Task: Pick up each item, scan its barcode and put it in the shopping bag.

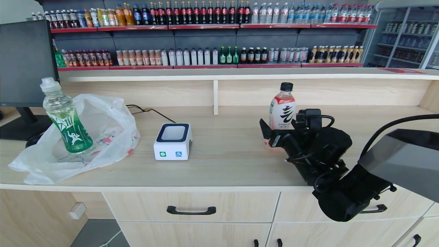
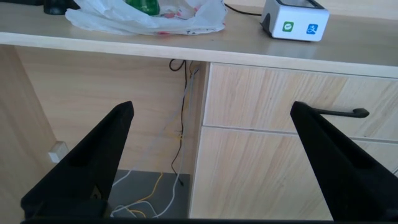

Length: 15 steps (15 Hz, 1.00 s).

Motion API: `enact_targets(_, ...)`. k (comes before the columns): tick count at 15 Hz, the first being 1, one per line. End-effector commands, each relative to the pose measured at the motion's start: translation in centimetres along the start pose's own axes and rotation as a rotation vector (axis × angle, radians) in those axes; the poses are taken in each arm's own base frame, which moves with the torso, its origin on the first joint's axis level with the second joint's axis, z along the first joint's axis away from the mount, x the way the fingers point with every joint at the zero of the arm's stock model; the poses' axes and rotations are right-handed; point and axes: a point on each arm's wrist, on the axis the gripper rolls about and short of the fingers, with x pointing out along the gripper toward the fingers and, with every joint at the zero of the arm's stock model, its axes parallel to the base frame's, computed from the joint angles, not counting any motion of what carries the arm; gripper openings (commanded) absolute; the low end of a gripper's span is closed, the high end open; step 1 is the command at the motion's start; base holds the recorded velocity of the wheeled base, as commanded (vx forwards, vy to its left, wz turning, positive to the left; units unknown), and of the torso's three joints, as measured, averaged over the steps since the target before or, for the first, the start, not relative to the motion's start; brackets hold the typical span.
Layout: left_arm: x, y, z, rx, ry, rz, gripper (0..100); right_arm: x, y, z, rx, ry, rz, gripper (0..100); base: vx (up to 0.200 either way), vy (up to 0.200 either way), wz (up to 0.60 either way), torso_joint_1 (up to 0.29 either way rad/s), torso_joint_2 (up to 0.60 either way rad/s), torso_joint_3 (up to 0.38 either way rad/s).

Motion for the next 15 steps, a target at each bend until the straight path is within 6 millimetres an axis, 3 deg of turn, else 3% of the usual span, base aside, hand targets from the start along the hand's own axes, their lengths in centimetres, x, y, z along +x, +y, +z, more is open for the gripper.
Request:
enact_targets(1,0.0,0.0,0.0,-0.002,0.000,-0.001,100,0.1,0.1,-0.7,-0.001,0.013,0.004,100,0.000,0.000,0.00,0.000,0.00,0.000)
enact_targets(8,0.0,0.0,0.0,-0.003,-0.001,0.001,100,0.8,0.3,-0.7,0.014,-0.009,0.000,100,0.000,0.000,0.00,0.000,0.00,0.000)
enact_targets(9,0.0,0.0,0.0,-0.003,-0.001,0.001,100,0.8,0.3,-0.8,0.013,-0.006,-0.002,0,0.000,0.000,0.00,0.000,0.00,0.000)
enact_targets(15,0.0,0.0,0.0,-0.003,-0.001,0.001,100,1.2,0.2,-0.2,0.030,-0.034,-0.006,0,0.000,0.000,0.00,0.000,0.00,0.000)
